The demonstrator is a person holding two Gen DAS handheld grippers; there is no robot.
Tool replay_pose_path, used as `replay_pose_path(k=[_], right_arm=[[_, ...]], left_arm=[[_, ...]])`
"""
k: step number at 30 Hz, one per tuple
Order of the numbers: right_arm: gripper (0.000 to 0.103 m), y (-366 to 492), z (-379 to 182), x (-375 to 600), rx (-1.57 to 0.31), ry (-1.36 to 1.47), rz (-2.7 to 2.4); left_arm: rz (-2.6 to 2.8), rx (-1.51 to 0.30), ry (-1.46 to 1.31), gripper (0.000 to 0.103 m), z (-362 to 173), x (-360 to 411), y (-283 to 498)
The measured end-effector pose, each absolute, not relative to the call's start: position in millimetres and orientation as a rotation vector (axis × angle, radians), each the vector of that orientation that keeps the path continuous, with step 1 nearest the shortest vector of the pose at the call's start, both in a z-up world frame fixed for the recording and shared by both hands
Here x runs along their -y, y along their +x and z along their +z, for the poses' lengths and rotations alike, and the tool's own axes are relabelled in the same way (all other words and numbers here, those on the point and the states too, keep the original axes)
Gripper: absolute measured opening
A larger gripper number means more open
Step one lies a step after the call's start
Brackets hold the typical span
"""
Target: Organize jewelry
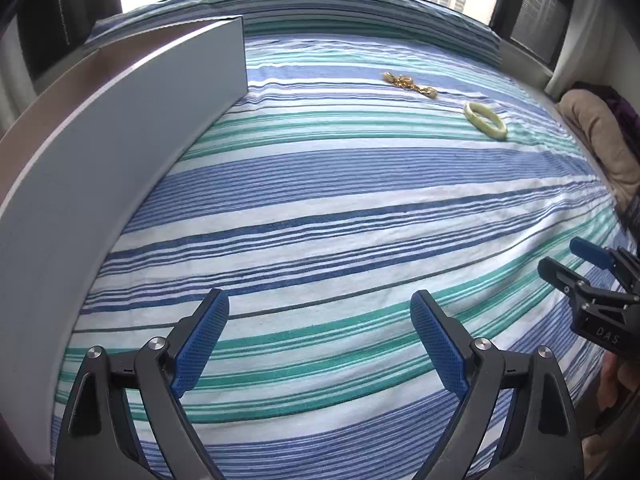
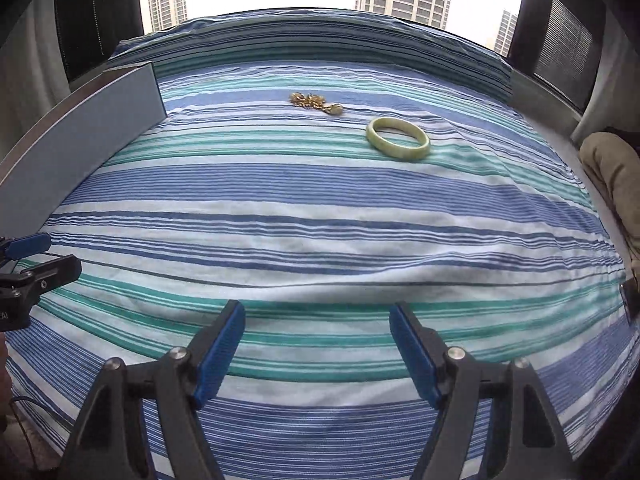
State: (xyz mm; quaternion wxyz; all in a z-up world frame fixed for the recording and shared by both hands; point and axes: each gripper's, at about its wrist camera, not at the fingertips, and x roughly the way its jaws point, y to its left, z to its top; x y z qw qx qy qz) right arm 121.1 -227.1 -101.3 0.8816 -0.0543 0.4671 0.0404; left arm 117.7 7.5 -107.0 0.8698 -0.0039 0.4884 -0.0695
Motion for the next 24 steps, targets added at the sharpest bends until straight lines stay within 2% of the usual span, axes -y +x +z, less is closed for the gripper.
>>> replay_pose_path(k=[18, 24], right_arm=[[0.076, 121.4, -101.8, 237.0, -0.963, -0.067, 0.085], [0.076, 124.2, -106.7, 241.6, -0.992, -0.051, 0.094]], left_arm=[[-0.118, -1.060, 0.025, 0.093, -128.8, -3.3, 127.7], [-0.115, -1.066, 0.059, 0.101, -133.2, 3.5, 128.1]])
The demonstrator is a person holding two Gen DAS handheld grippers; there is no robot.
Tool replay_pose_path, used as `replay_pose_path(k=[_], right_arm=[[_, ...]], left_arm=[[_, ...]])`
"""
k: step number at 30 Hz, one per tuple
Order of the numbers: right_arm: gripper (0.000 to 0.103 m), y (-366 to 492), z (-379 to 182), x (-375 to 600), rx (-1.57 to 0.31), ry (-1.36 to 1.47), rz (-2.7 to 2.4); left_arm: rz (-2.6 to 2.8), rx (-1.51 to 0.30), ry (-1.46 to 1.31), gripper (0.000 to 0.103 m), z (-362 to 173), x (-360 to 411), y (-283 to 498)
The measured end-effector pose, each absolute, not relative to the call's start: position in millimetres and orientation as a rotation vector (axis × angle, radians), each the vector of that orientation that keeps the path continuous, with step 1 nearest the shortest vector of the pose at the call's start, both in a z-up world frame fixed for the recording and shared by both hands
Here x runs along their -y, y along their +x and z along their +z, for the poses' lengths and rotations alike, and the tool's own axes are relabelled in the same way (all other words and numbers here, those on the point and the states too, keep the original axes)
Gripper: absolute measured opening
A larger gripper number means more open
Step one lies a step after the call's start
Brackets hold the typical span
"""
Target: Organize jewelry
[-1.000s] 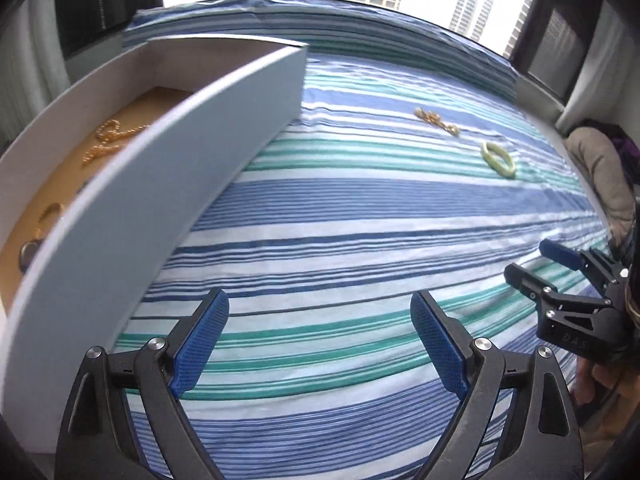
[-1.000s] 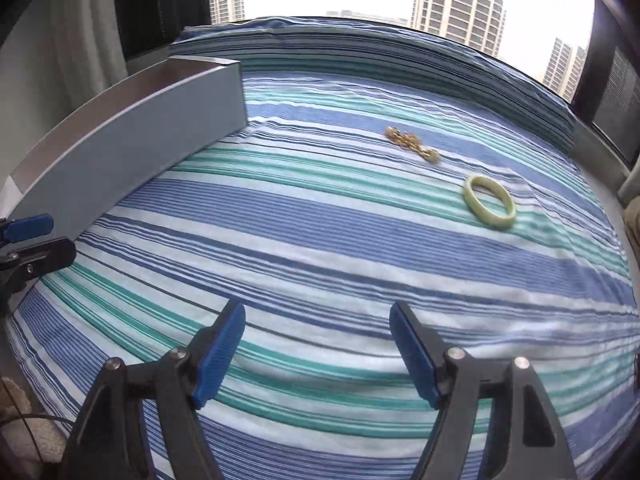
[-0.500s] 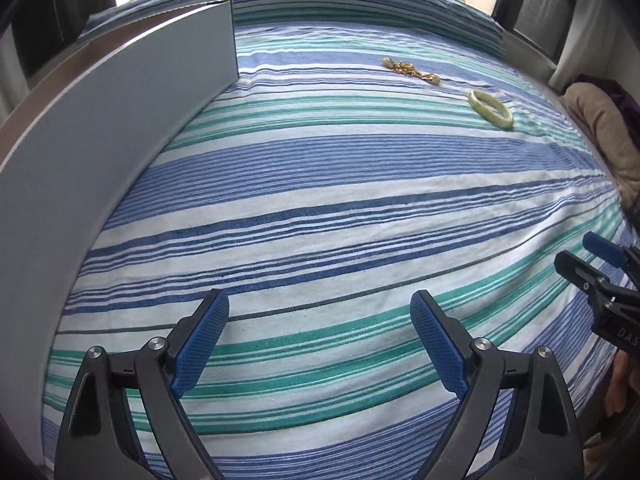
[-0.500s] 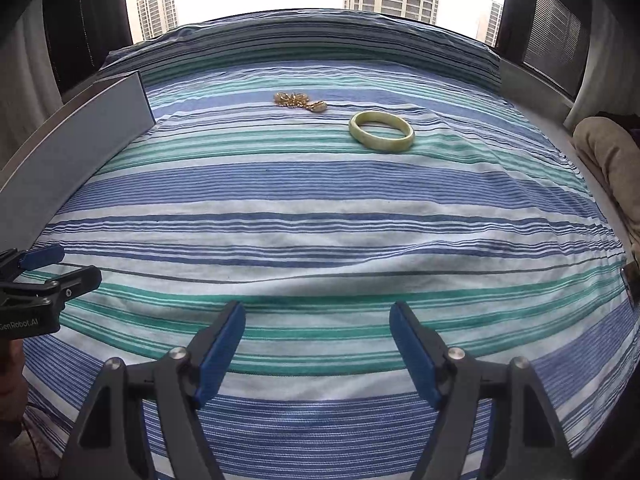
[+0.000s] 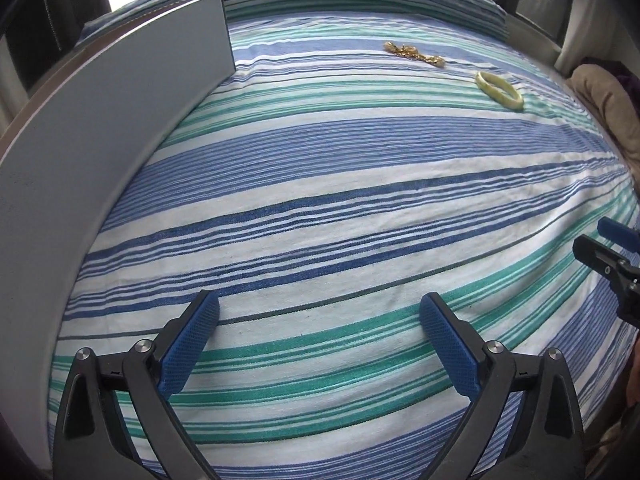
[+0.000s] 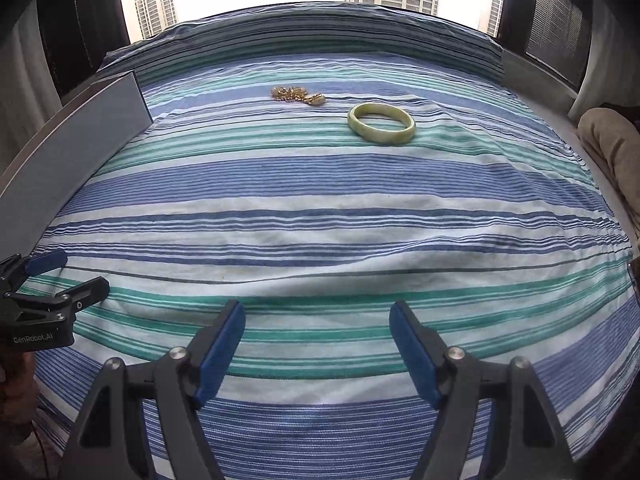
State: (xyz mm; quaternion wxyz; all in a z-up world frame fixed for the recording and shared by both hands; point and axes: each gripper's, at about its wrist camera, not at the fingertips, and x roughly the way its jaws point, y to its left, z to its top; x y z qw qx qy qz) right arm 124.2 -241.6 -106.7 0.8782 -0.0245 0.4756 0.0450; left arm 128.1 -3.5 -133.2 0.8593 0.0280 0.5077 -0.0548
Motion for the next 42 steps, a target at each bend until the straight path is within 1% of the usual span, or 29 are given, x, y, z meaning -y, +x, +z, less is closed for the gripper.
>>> replay_pose_path(k=[21, 26, 30, 33, 35, 37, 42], right_arm=[[0.076, 141.7, -107.7, 241.9, -1.053, -0.061, 0.150], [0.076, 133.4, -108.0, 259.6, -1.038, -0.037, 0.113], [0.076, 122.6, -101.9, 276.3, -1.006, -0.008, 0.092], [0.076, 113.6, -97.0, 287.2, -0.992, 0.027, 0.086], [0.076, 106.7, -92.7, 295.3, -0.983, 0.047, 0.082], [0.076, 99.0, -87.9, 302.6, -0.974, 0.067, 0.079], [0.076, 73.3, -75.4, 323.6, -0.958, 0.095, 0.058]], left_arm=[[-0.136, -1.063, 0.074, 0.103, -134.1, 3.4, 129.2], [-0.167, -1.149, 0.114, 0.102, -126.7, 9.6, 143.4], [-0.264, -1.069, 0.146, 0.102, -82.4, 30.1, 191.8], [-0.366, -1.075, 0.048, 0.102, -58.5, 49.3, 259.7], [-0.387, -1.092, 0.009, 0.102, -57.9, 66.5, 309.5], [-0.356, -1.072, 0.025, 0.102, -62.7, 85.4, 349.8], [-0.259, -1.070, 0.035, 0.100, -90.9, 119.3, 407.5]])
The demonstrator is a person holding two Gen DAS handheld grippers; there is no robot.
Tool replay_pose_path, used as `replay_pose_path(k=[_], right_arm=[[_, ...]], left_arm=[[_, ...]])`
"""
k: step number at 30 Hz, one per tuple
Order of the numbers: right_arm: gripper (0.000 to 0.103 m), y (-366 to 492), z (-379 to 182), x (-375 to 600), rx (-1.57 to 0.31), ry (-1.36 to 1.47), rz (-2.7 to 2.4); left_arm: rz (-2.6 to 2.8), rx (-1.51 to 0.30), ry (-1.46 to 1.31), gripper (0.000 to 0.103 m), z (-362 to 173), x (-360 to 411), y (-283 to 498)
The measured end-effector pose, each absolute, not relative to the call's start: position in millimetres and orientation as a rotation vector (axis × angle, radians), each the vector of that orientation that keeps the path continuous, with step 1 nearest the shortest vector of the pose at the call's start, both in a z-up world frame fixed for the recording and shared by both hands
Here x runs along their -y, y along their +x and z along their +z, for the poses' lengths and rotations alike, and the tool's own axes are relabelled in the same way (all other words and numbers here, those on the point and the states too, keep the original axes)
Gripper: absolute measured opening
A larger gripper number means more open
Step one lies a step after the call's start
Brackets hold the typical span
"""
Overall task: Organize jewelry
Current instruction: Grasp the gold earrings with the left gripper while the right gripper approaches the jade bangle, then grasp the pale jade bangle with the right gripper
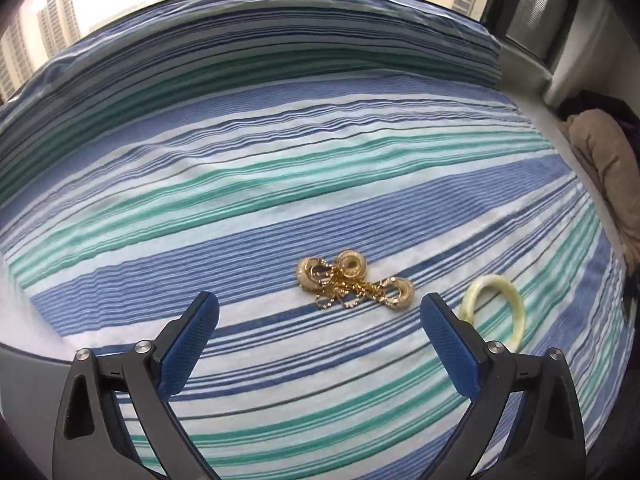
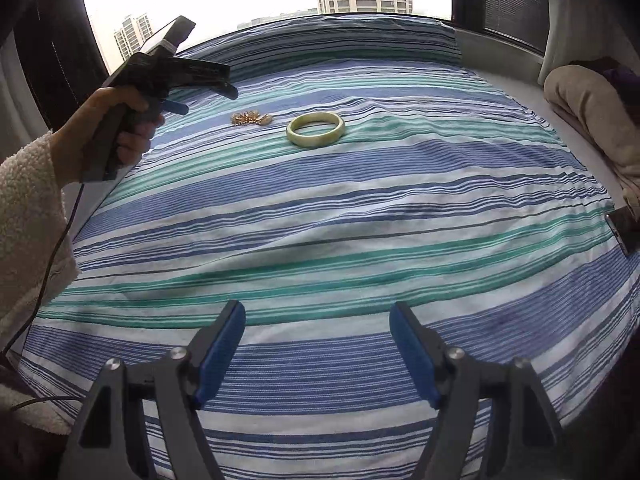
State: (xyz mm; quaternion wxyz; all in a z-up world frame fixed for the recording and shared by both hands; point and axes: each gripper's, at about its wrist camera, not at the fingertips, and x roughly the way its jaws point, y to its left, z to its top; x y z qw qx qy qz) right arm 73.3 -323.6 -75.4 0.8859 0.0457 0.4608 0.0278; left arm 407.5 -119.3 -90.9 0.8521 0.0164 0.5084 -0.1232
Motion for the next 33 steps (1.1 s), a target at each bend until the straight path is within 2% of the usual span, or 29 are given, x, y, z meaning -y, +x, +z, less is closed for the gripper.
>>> replay_pose_path(k=[4, 5, 6, 7, 9, 10, 11, 13, 22, 30, 33], right_arm=[[0.076, 52.3, -66.7, 344.1, -0.948, 0.134, 0.034], [0.076, 48.9, -65.1, 348.8, -0.946, 0.141, 0.025], [0.076, 46.0, -63.7, 353.7, -0.944, 0.146, 0.018], [0.076, 45.5, -63.6, 358.9, -0.942, 0.149, 0.010], [0.076, 44.2, -61.7, 368.2, -0.934, 0.154, -0.006], [0.076, 45.3, -61.3, 372.7, -0.931, 0.156, -0.012], [0.076, 48.0, -61.4, 375.7, -0.931, 0.155, -0.013], [0.076, 57.7, -61.0, 378.7, -0.938, 0.144, -0.014], [0.076, 124.1, -31.2, 377.7, -0.944, 0.201, 0.154], [0.076, 286.0, -49.3, 346.1, -1.082, 0.199, 0.266], [0.063, 339.8, -75.5, 307.1, -1.169, 0.086, 0.297]], left_arm=[[-0.205, -1.123, -0.001, 0.098, -120.8, 131.4, 427.0], [-0.197, -1.143, 0.000, 0.093, -129.1, 132.9, 429.2], [-0.189, -1.108, 0.008, 0.094, -129.0, 133.8, 426.8], [-0.200, -1.081, 0.011, 0.084, -128.5, 134.8, 423.4], [-0.228, -1.046, 0.012, 0.052, -125.1, 135.9, 416.4], [-0.218, -1.038, 0.050, 0.025, -124.0, 137.3, 414.5], [-0.227, -1.032, 0.058, 0.018, -122.8, 135.5, 413.5], [-0.256, -1.033, -0.004, 0.011, -115.2, 121.7, 412.0], [-0.333, -1.029, -0.123, 0.010, -65.7, 50.5, 359.4], [-0.337, -1.067, -0.163, 0.010, -36.0, 3.3, 276.6], [-0.331, -1.063, -0.169, 0.010, -28.2, -14.9, 243.1]])
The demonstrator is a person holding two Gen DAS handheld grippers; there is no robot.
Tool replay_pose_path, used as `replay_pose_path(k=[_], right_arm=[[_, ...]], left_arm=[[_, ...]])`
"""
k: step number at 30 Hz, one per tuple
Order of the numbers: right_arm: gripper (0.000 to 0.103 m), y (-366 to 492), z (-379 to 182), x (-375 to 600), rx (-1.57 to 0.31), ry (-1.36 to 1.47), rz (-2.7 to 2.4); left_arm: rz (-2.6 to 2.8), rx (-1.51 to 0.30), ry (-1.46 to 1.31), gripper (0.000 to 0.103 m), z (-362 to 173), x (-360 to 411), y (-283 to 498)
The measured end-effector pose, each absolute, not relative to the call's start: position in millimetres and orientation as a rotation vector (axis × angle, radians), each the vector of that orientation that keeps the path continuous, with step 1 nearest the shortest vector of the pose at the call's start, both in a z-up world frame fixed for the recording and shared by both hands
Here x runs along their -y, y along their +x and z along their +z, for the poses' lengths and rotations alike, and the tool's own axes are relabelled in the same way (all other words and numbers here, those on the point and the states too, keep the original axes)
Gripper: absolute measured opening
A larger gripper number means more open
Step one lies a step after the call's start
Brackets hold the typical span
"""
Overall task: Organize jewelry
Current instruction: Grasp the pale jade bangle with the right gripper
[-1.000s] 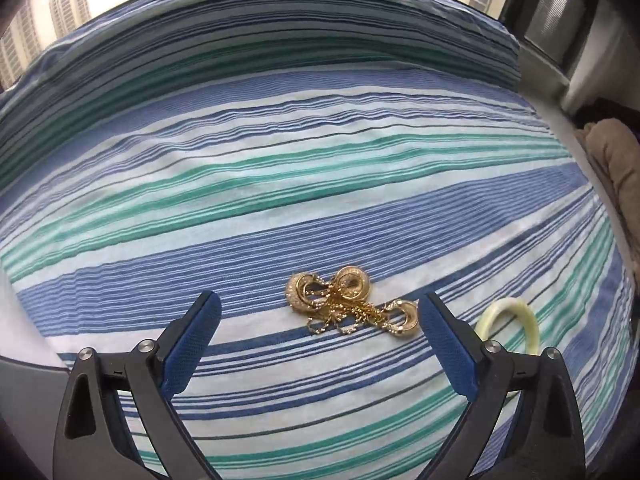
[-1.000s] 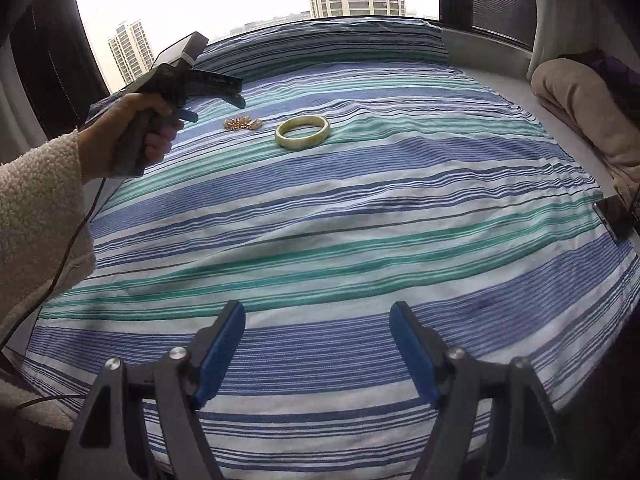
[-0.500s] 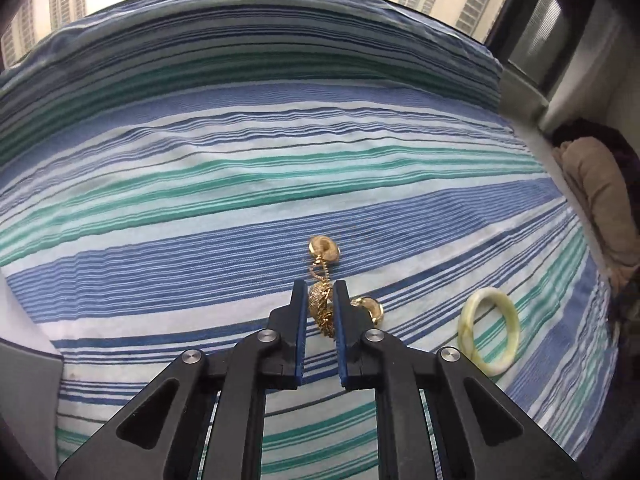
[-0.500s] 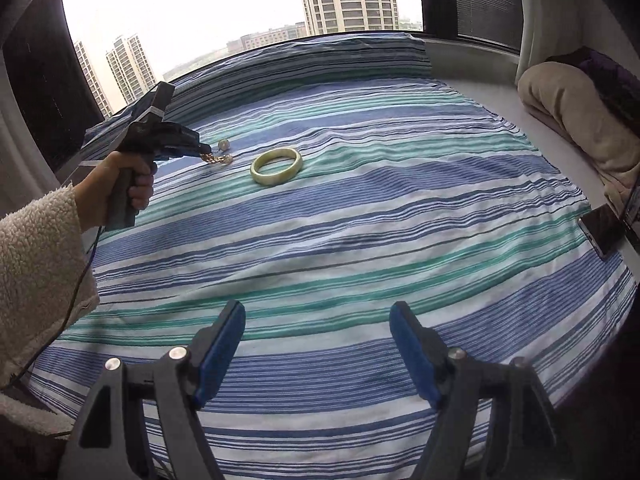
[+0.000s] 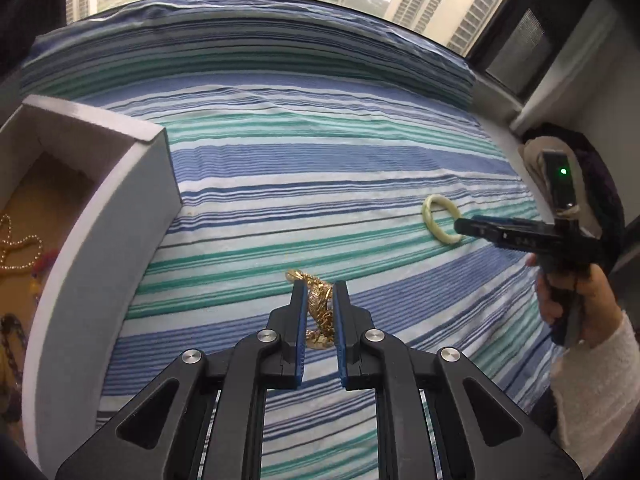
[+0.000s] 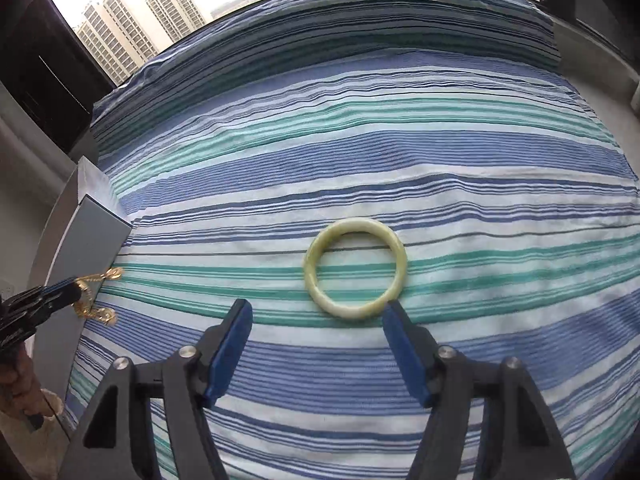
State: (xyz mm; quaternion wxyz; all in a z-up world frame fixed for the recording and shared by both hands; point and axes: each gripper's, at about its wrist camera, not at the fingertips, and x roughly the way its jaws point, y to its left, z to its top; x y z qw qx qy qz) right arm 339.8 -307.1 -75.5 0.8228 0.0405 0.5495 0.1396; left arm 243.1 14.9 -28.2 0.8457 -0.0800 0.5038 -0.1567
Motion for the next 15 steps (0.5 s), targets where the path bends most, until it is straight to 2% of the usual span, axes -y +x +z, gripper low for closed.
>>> replay_pose_path(k=[1, 4, 5, 10, 15], right_arm=[[0.059, 351.7, -87.8, 292.5, -1.210, 0.031, 0.304], [0.022, 370.6, -117.1, 268.3, -1.287, -0.074, 0.262], [0.010, 370.7, -114.8, 262.7, -1.252, -0.118, 0.246], [0.010, 351.6, -99.7, 253.9, -1.225, -0.095, 0.289], [0.010, 316.2, -42.2, 242.1, -1.103, 0.040, 0.418]], left_arm=[[-0.326, -1.063, -0.179, 0.010, -25.0, -19.3, 232.8], [-0.322, -1.049, -0.203, 0.010, -13.7, -41.2, 205.0], [-0.319, -1.039, -0.207, 0.010, -9.4, -47.8, 195.6], [-0.288, -1.000, -0.244, 0.010, 16.5, -89.2, 159.1], [-0.189, -0.928, -0.288, 0.010, 58.1, -157.8, 125.1]])
